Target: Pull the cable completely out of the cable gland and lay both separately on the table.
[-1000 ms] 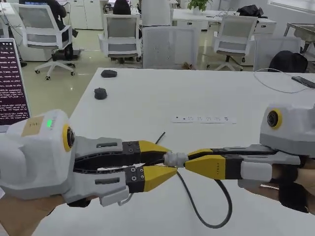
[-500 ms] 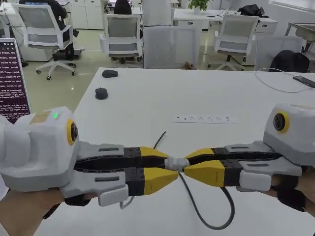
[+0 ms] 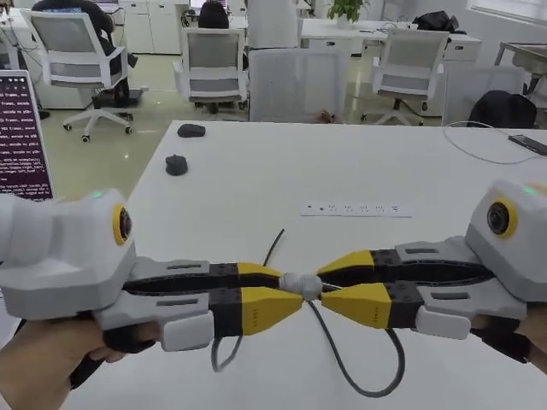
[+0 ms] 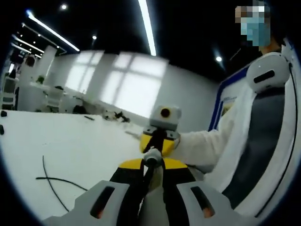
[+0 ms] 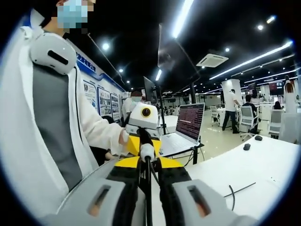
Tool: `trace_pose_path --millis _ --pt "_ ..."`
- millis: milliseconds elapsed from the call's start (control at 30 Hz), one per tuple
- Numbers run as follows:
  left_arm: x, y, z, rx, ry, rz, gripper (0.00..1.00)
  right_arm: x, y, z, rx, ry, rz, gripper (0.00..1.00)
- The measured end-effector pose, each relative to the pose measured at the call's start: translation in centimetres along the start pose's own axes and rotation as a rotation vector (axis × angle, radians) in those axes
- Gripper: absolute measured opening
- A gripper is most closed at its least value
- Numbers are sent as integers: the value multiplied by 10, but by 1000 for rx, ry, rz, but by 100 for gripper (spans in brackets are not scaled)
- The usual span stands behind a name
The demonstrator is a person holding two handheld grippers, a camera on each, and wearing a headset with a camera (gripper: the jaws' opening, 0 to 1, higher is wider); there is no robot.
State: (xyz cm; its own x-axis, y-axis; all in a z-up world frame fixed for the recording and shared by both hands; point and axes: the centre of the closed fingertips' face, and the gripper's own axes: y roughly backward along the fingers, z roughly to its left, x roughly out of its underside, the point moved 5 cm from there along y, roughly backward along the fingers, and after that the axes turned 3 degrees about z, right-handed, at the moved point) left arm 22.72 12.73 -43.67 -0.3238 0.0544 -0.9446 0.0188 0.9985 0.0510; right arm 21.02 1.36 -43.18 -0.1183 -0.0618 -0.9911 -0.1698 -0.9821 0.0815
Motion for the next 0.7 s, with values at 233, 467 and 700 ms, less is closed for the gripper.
trace_pose_path --millis 233,467,700 --pt "-1 1 -1 -11 -56 5 15 3 0 2 -16 -40 32 18" --pt "-1 -8 -4 -10 -108 12 16 12 -6 4 -12 -8 95 2" --pt "1 -18 -8 -2 -153 -25 41 12 -6 7 -33 32 89 2"
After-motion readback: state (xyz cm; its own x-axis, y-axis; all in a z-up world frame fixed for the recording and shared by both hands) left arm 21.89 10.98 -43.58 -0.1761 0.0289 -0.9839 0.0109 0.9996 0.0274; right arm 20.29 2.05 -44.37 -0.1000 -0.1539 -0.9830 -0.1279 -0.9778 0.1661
